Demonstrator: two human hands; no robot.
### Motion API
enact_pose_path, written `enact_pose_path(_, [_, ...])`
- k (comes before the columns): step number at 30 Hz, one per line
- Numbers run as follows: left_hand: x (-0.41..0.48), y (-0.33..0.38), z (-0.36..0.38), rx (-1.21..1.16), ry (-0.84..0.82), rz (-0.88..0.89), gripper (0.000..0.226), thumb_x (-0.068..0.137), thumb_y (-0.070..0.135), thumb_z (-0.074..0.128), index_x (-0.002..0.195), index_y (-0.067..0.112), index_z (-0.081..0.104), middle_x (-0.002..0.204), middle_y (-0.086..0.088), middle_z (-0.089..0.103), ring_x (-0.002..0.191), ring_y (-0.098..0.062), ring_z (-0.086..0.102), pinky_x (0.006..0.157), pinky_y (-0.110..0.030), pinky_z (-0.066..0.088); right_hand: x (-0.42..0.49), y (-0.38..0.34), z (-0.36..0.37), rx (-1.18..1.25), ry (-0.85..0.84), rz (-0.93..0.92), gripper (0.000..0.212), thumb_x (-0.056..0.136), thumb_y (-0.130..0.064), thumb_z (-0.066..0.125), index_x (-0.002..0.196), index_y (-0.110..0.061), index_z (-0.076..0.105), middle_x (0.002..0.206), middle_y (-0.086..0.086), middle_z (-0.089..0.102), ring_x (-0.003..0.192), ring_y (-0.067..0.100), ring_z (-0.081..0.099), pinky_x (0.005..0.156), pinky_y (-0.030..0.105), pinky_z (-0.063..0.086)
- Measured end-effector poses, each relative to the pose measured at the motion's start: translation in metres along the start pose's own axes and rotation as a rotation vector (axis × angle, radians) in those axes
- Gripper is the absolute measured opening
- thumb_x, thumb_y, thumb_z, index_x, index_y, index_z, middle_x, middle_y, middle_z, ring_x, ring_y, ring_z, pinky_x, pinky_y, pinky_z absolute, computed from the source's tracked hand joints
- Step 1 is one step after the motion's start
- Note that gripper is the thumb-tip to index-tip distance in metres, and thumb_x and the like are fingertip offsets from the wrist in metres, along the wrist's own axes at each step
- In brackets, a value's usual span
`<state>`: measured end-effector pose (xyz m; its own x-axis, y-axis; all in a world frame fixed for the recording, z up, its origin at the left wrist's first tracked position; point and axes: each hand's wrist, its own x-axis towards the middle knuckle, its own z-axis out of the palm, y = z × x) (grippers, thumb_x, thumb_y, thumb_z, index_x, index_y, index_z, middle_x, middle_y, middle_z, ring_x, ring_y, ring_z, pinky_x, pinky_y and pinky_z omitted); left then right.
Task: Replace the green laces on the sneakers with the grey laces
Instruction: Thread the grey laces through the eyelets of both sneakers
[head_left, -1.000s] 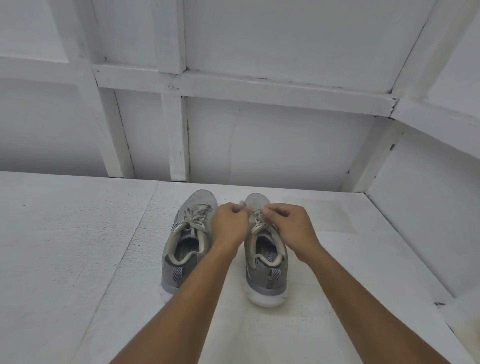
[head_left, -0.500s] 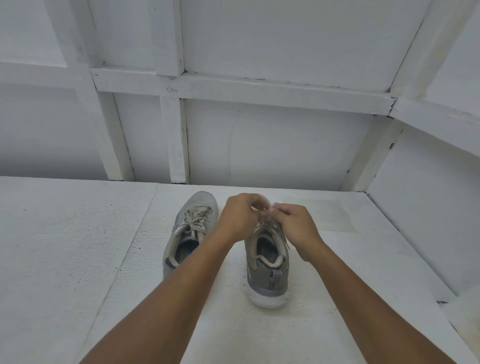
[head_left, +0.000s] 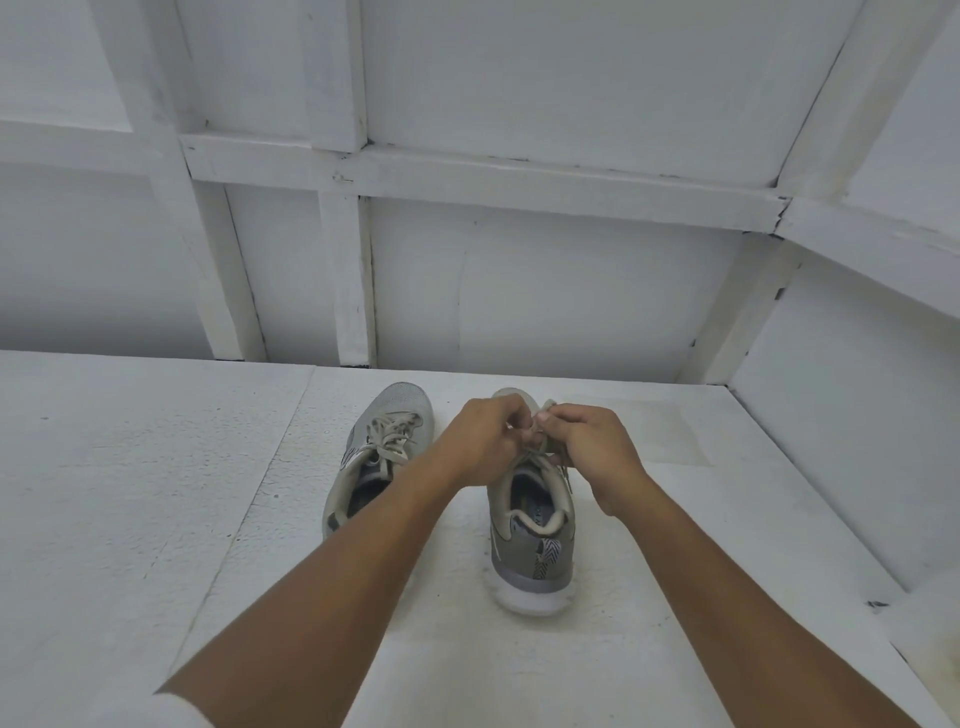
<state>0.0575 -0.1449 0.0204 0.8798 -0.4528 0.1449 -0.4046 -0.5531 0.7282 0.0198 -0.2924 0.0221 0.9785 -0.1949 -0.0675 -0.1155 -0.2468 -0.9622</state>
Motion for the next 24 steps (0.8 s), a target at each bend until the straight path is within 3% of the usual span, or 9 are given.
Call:
enact_pose_path(3, [-0.006,-0.003,0.009,-0.051,0.046,0.02,0.011,0.093,0.012,0.058,0.084,0.008,0.053,0.077,-0.001,0.058,0.064,-0.012,0.048,0.056,-0.018,0.038,0.001,0.002,0.001,0.004,0.07,0.028,0.014,0.09,-0.018,0.065,0.08,-0.014,0.074,0.076,0.004,0.073,0.076,0.021,0.069,0.072,0.033,0.057])
enact_pose_path(7, [-0.005,-0.006,0.013,-0.073,0.08,0.05,0.01,0.091,0.008,0.057,0.084,0.013,0.052,0.085,-0.004,0.065,0.072,-0.02,0.058,0.059,-0.024,0.046,-0.001,0.0,0.006,-0.054,0.16,0.043,0.01,0.082,-0.023,0.069,0.085,-0.016,0.063,0.077,0.006,0.072,0.072,0.023,0.07,0.067,0.038,0.056])
enact_pose_path(9, [-0.004,-0.006,0.015,-0.065,0.084,0.07,0.013,0.091,0.006,0.055,0.084,0.014,0.049,0.081,-0.001,0.062,0.072,-0.02,0.057,0.061,-0.029,0.047,-0.005,-0.003,0.005,-0.164,0.178,0.0,0.005,0.083,-0.024,0.067,0.083,-0.019,0.064,0.077,0.001,0.072,0.072,0.017,0.07,0.06,0.029,0.053])
enact_pose_path(13, [-0.004,-0.007,0.015,-0.023,0.091,0.103,0.02,0.092,0.003,0.054,0.082,0.017,0.044,0.072,0.009,0.049,0.063,-0.011,0.044,0.056,-0.024,0.039,-0.015,-0.006,-0.002,-0.378,0.083,-0.087,0.013,0.092,-0.026,0.061,0.087,-0.025,0.073,0.086,-0.01,0.071,0.077,0.002,0.063,0.061,0.015,0.043])
enact_pose_path(17, [-0.002,-0.008,0.015,0.018,0.076,0.145,0.021,0.09,0.005,0.054,0.08,0.019,0.042,0.075,-0.001,0.053,0.069,-0.023,0.046,0.063,-0.04,0.045,-0.018,-0.007,-0.004,-0.438,0.003,-0.075,0.012,0.088,-0.026,0.067,0.098,-0.023,0.074,0.092,-0.011,0.068,0.083,0.004,0.061,0.062,0.011,0.042])
enact_pose_path(21, [-0.002,-0.01,0.016,-0.021,0.072,0.136,0.02,0.091,0.005,0.053,0.08,0.019,0.043,0.078,-0.004,0.055,0.071,-0.022,0.047,0.063,-0.038,0.046,-0.018,-0.011,-0.003,-0.273,-0.057,0.055,0.011,0.092,-0.014,0.063,0.087,-0.013,0.073,0.085,-0.002,0.07,0.079,0.01,0.063,0.058,0.013,0.044])
enact_pose_path(24, [-0.003,-0.01,0.016,-0.11,0.068,0.077,0.016,0.091,0.007,0.054,0.082,0.018,0.048,0.083,-0.001,0.058,0.072,-0.017,0.05,0.062,-0.025,0.044,-0.019,-0.011,-0.004,-0.151,-0.102,0.105,0.01,0.091,-0.007,0.063,0.091,-0.005,0.073,0.087,0.005,0.071,0.08,0.014,0.066,0.058,0.012,0.048])
